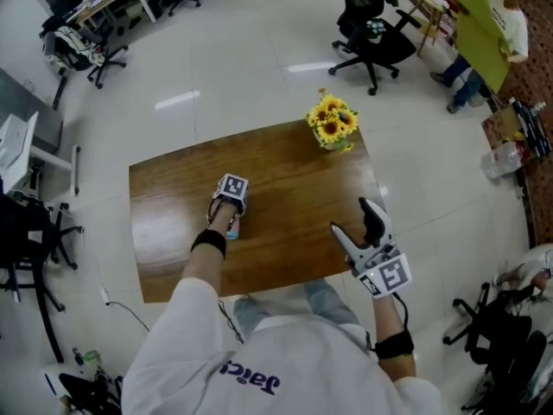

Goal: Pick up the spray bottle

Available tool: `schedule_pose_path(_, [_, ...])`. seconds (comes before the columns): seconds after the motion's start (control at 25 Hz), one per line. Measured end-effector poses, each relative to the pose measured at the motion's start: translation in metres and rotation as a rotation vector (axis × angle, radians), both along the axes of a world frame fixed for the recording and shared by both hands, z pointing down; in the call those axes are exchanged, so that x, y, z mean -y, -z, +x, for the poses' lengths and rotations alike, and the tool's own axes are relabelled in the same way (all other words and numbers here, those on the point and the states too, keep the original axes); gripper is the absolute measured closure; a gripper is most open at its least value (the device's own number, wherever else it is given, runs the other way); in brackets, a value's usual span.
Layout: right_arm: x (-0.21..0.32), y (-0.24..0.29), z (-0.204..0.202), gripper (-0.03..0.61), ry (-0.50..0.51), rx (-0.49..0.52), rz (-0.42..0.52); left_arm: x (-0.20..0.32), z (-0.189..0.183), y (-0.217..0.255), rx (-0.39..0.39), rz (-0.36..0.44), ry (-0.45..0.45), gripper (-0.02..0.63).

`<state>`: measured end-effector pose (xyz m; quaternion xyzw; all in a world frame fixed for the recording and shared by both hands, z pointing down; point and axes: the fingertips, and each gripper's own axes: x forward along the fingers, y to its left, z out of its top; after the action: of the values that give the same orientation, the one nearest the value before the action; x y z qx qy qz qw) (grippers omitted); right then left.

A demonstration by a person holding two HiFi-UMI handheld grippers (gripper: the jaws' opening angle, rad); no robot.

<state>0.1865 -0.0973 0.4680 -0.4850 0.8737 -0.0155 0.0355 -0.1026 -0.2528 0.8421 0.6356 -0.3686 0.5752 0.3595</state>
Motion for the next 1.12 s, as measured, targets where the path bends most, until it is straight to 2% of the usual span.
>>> schedule_pose_path(0.2, [-0.009, -0.012, 0.005, 0.233, -0.011, 0.000, -0.028, 0.003, 0.000, -0.001, -0.003, -0.022, -0.024, 0.258])
schedule_pose_path(0.24, [-0.010, -0.013, 0.005, 0.233, -0.013, 0.001, -0.036, 0.003, -0.002, 0.000, 0.002, -0.022, -0.031, 0.279])
schedule_pose_path(0.28, [-0.012, -0.014, 0.005, 0.233, -0.011, 0.005, -0.040, 0.002, -0.005, 0.002, 0.005, -0.027, -0.046, 0.355])
schedule_pose_path(0.32, [-0.013, -0.015, 0.005, 0.233, -0.006, 0.012, -0.042, 0.001, -0.007, 0.004, 0.000, -0.035, -0.067, 0.383])
schedule_pose_path(0.44, [-0.015, -0.016, 0.005, 0.232, 0.012, 0.017, -0.041, 0.000, -0.004, 0.015, -0.072, -0.007, -0.110, 0.387])
schedule_pose_path(0.52, [-0.013, -0.019, 0.008, 0.232, 0.011, 0.016, -0.042, 0.005, 0.007, 0.031, -0.159, 0.049, -0.113, 0.388])
schedule_pose_path(0.64, [-0.006, -0.021, 0.009, 0.232, 0.002, 0.017, -0.031, 0.019, 0.014, 0.065, -0.233, 0.169, -0.123, 0.388])
schedule_pose_path(0.8, [0.009, -0.024, 0.002, 0.233, 0.006, 0.009, -0.015, 0.021, 0.027, 0.118, -0.371, 0.307, -0.119, 0.388])
schedule_pose_path(1.0, [0.025, -0.021, -0.014, 0.233, 0.019, 0.017, 0.002, 0.013, 0.029, 0.191, -0.558, 0.489, -0.013, 0.388])
schedule_pose_path(1.12, [0.034, -0.020, -0.028, 0.232, 0.030, 0.012, 0.012, 0.003, 0.022, 0.230, -0.607, 0.622, 0.023, 0.388])
